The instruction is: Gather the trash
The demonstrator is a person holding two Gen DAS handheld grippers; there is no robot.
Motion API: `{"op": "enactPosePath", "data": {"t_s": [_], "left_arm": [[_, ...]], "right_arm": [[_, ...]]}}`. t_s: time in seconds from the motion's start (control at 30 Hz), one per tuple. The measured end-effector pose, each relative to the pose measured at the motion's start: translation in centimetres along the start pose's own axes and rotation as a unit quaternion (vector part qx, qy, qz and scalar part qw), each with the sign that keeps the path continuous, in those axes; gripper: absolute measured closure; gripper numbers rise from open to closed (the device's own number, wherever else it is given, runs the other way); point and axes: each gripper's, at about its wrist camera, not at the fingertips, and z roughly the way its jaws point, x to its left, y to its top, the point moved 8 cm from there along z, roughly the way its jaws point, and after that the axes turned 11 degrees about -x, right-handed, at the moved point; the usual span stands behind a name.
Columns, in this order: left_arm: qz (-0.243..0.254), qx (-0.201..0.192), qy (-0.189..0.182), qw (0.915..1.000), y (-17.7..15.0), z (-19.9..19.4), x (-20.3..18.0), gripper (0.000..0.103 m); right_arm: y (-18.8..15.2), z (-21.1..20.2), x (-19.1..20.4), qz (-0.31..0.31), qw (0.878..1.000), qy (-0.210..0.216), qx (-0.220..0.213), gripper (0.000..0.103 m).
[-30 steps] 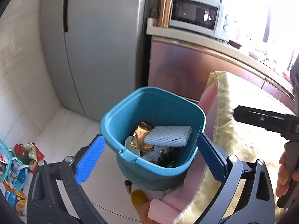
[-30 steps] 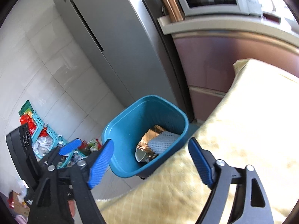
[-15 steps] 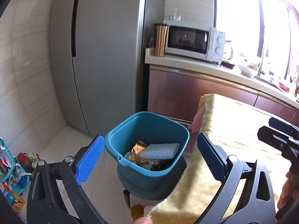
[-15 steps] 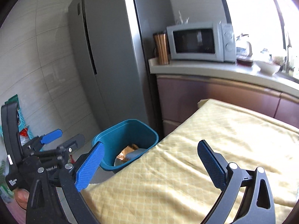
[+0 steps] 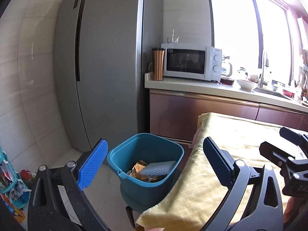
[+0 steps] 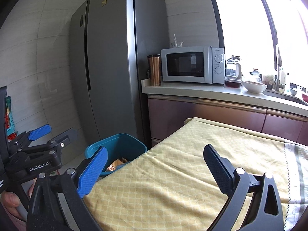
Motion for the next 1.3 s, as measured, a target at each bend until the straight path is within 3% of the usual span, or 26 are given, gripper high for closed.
{"op": "enactPosePath", "data": {"t_s": [0.37,1.3], "left_arm": [[0.009,-0.026,-0.021,0.9994,0.5,-1.7,-2.5,0.006],[0.022,-0.015,-0.043,0.9987,-0.4,-1.4,-5.9,0.006]], "right_arm": [[0.0,-2.7,-1.9,-0.01,0.999,-0.043,-0.028,0.007],[0.5,-5.8,-4.7,-0.005,0.994,-0.092,-0.058,0.007]]}}
